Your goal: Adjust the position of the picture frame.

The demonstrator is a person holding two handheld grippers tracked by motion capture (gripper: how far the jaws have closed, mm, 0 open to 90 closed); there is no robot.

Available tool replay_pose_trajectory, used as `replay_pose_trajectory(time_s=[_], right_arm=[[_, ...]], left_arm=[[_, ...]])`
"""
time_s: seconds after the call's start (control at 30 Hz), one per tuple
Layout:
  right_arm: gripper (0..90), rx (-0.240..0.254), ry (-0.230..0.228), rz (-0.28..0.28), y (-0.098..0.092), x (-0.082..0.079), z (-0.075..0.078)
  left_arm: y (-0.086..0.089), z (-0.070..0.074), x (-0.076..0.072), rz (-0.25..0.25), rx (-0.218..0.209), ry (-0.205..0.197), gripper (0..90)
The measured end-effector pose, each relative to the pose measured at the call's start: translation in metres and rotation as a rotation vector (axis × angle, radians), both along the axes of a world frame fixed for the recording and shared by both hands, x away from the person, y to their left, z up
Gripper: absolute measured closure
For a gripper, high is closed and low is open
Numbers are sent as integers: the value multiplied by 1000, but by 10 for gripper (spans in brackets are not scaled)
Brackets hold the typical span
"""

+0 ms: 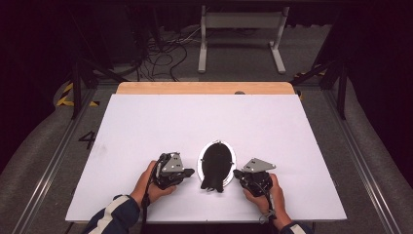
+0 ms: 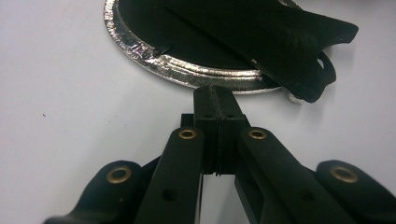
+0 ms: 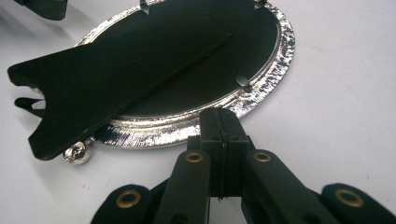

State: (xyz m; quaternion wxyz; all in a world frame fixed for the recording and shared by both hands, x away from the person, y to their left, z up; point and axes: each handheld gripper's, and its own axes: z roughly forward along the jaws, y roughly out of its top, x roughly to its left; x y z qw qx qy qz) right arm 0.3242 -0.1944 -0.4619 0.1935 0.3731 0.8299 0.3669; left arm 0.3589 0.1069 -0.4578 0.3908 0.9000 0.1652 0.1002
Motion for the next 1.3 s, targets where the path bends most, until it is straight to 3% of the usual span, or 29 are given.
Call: replay_pose_trajectory(time_s=[0.3, 0.47, 0.53, 0.67, 1.07, 1.2, 1.23, 1.3], right_arm=[[900, 4, 22, 7, 4, 11, 2], [900, 1, 20, 2, 11, 17, 1], [900, 2, 17, 0, 13, 18, 1], [900, -6, 8, 4, 16, 18, 1], [896, 2, 23, 25, 13, 18, 2], [870, 6, 24, 39, 10, 17, 2], [865, 12, 30, 41, 9, 17, 2], [860, 11, 27, 39, 8, 16, 2]], left_arm=[[-1, -4, 6, 28, 32, 11, 900], [0, -6, 8, 46, 28, 20, 900], [1, -5, 8, 47, 43, 8, 897], [3, -6, 10, 53, 28, 23, 892], [0, -6, 16, 59, 20, 17, 874], [10, -1, 13, 58, -4, -6, 868], [18, 2, 11, 58, -42, -20, 866], [29, 6, 8, 71, -57, -47, 866]])
